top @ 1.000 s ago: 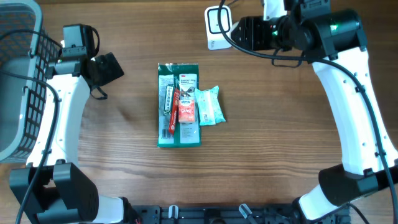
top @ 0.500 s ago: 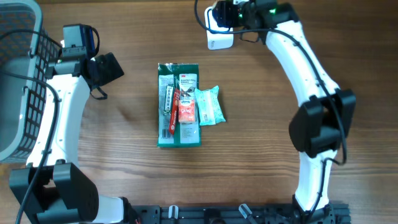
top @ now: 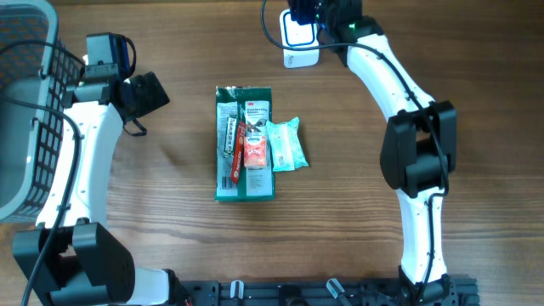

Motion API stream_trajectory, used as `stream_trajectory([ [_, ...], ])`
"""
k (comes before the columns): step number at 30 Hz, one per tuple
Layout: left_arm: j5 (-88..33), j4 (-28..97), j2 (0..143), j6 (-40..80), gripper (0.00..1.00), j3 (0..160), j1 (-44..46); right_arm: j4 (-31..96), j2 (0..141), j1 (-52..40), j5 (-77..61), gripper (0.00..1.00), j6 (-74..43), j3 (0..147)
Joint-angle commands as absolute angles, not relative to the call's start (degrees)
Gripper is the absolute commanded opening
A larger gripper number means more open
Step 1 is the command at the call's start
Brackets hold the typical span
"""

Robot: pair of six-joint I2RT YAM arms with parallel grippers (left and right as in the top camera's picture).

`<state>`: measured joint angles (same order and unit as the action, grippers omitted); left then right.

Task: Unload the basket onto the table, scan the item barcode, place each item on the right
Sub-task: 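Hold the jar label in front of the scanner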

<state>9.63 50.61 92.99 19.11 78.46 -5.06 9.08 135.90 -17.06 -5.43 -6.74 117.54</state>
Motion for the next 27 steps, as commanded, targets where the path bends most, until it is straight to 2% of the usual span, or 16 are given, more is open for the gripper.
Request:
stream_trajectory([
  [1,10.15,50.63,92.58,18.22,1.0,79.09,-5.43,7.4,137.73,-17.08,-4.47,0.04,-6.13,118.39],
  [12,10.15,50.63,92.58,18.22,1.0,79.09,-5.43,4.29,140.79,-17.02,-4.27,0.04,-8.1,118.39],
  [17,10.15,50.63,92.58,18.22,1.0,79.09,-5.43,3.99,134.56,-16.62,-4.29,0.04,-8.12,118.41],
  [19,10.13,50.63,92.58,18.22,1.0,79.09,-5.43,7.46,129.23,-15.84,-4.27,0.04,-8.12,118.41],
  [23,10.13,50.63,92.58,18.22,1.0,79.09,-5.43,22.17,120.09,-12.78,-1.87,0.04,-10.37,118.41],
  [27,10.15,50.63,92.58,18.22,1.0,79.09,-5.43,44.05,116.66,-7.51,0.01,0.04,-13.63,118.41],
])
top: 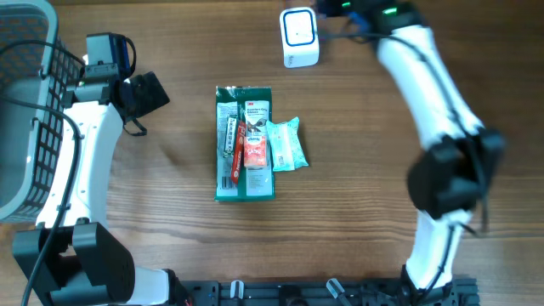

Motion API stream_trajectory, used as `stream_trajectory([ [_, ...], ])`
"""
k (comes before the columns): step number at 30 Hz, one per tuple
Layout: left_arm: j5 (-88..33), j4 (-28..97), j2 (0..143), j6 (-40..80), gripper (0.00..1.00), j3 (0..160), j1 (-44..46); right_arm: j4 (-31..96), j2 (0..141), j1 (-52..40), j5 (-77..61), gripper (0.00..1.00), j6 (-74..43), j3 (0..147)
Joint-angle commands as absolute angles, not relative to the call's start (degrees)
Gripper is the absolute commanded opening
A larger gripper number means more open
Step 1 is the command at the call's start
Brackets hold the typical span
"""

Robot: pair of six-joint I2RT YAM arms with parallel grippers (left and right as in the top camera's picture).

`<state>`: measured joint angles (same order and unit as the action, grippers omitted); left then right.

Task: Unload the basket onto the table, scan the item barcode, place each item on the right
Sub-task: 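Hold the jar label in front of the scanner, then lower the jar and set it down right of the packs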

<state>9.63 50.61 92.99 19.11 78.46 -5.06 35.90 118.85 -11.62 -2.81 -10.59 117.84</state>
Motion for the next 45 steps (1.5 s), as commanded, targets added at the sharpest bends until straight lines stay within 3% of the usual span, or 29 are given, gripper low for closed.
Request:
stream_trajectory([
  [1,10.15,50.63,92.58,18.22,1.0,79.09,-5.43,49.6,116.73,-6.15,0.03,0.05,-13.52,118.39],
  [6,10.15,50.63,92.58,18.22,1.0,79.09,-5.43,69.01,119.9,1.45,0.21,0.09,-13.5,113.01],
  [13,10.13,50.63,92.58,18.22,1.0,79.09,-5.43,64.29,120.22,5.72,0.01,0.23,-13.5,94.85],
  [14,10.13,50.63,92.58,18.22,1.0,79.09,-5.43,63.48,120.22,5.72,0.03,0.28,-13.47,93.76],
  [15,10.15,50.63,92.58,18.22,1.0,79.09,-5.43,62.96,120.22,5.69,0.01,0.41,-13.5,92.92],
  [16,10.13,50.63,92.58,18.22,1.0,79.09,-5.43,62.74,120.22,5.69,0.03,0.68,-13.5,92.64],
  [17,10.13,50.63,92.58,18.22,1.0,79.09,-5.43,62.54,120.22,5.69,0.05,0.87,-13.47,92.36],
  [20,10.15,50.63,92.58,18.22,1.0,79.09,-5.43,62.65,120.22,5.69,0.05,0.99,-13.5,92.33],
  [24,10.13,50.63,92.58,18.22,1.0,79.09,-5.43,62.74,120.11,5.72,0.23,1.0,-12.64,92.86],
  [29,10.13,50.63,92.58,18.22,1.0,79.09,-5.43,70.61,119.68,5.28,0.73,1.0,-10.24,108.99],
  [32,10.15,50.63,92.58,18.22,1.0,79.09,-5.43,75.13,119.63,3.88,-6.11,0.99,-8.27,118.43],
  [34,10.13,50.63,92.58,18.22,1.0,79.09,-5.43,75.94,119.61,1.65,-15.66,0.93,-5.28,120.29],
  [35,10.15,50.63,92.58,18.22,1.0,79.09,-5.43,76.18,119.63,0.64,-18.87,0.85,-4.08,120.27],
  [39,10.15,50.63,92.58,18.22,1.0,79.09,-5.43,76.51,119.7,-6.42,-23.99,0.31,-1.41,116.71],
  [42,10.13,50.63,92.58,18.22,1.0,79.09,-5.43,76.23,119.72,-11.53,-23.81,0.3,-1.39,112.22],
  [45,10.13,50.63,92.58,18.22,1.0,79.09,-5.43,74.0,119.72,-16.51,-22.48,0.37,-1.52,105.54],
])
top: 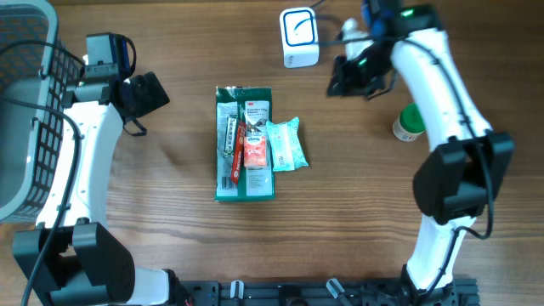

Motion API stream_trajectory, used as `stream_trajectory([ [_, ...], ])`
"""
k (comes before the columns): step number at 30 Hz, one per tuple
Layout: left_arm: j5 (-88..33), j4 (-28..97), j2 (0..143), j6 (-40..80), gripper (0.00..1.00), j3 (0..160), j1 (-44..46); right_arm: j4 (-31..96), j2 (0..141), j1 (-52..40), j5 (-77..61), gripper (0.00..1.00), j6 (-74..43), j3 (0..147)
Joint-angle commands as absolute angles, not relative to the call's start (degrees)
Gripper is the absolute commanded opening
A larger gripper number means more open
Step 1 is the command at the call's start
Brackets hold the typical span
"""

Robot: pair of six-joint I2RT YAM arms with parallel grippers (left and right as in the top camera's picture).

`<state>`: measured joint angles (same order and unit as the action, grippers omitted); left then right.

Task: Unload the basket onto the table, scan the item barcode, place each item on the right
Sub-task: 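Lower the jar and set it down right of the packs, then reach the right gripper to the mint-green wipe pack and grasp it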

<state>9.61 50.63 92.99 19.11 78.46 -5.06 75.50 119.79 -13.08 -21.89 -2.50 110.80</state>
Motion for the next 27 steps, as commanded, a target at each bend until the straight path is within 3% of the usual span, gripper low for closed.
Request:
stream_trajectory([
  [1,10.15,50.63,92.58,18.22,1.0,79.09,-5.43,72.03,119.72,-18.39,-21.63,0.37,-1.54,102.39],
  [11,10.15,50.63,92.58,18.22,1.0,79.09,-5.43,51.62,119.72,-25.82,-20.58,0.45,-1.72,85.36],
  [17,10.15,50.63,92.58,18.22,1.0,79.09,-5.43,49.95,119.72,-25.8,-15.86,0.51,-1.69,84.88],
  [27,10.13,50.63,92.58,18.22,1.0,79.09,-5.41,45.69,119.68,-25.78,-16.25,0.36,-6.2,84.93],
])
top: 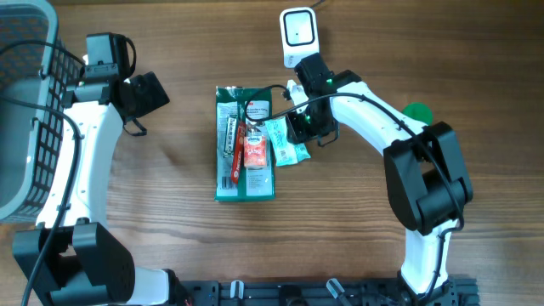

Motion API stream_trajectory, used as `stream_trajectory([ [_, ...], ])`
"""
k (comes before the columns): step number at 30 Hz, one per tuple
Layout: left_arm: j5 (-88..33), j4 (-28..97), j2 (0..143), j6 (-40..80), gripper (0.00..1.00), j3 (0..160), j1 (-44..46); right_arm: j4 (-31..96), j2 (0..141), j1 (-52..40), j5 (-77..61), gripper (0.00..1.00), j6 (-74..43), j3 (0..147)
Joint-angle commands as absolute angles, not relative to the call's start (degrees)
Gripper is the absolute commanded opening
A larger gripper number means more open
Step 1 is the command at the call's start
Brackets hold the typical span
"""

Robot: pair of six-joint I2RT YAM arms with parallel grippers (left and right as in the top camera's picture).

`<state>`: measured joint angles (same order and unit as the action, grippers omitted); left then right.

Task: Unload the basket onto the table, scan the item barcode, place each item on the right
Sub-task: 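Reach the right gripper to the mint-green wipe pack and grasp it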

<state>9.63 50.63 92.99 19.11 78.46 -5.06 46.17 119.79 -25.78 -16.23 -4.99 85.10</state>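
Note:
A pile of packets lies mid-table: a green packet (231,174) underneath, a red-orange one (254,153) on top and a teal one (283,151) at its right side. The white barcode scanner (297,34) stands at the far edge. My right gripper (303,127) is low over the upper right end of the teal packet, its body hiding the fingers, so I cannot tell contact or opening. My left gripper (153,92) hangs well left of the pile, holding nothing that I can see.
A grey wire basket (25,102) fills the far left. A green-capped bottle (416,110) shows just behind the right arm, to the right of the pile.
My right gripper has moved from just right of the scanner down and left onto the teal packet. The packets and the left arm have not shifted.
My right gripper was first at the scanner at the far edge, then off to its right with the arm swung out. Later it hung right of the scanner with the bottle uncovered, and now it sits over the teal packet. The left arm stayed still throughout.

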Motion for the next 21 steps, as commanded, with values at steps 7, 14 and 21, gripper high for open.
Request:
stream_trajectory([
  [7,10.15,50.63,92.58,18.22,1.0,79.09,-5.43,47.44,118.26,-23.53,-22.98,0.33,-6.87,87.24],
  [14,10.15,50.63,92.58,18.22,1.0,79.09,-5.43,44.82,118.28,-21.71,-22.98,0.28,-6.85,86.98],
  [21,10.13,50.63,92.58,18.22,1.0,79.09,-5.43,43.16,118.89,-22.55,-23.22,0.24,-7.66,83.42],
])
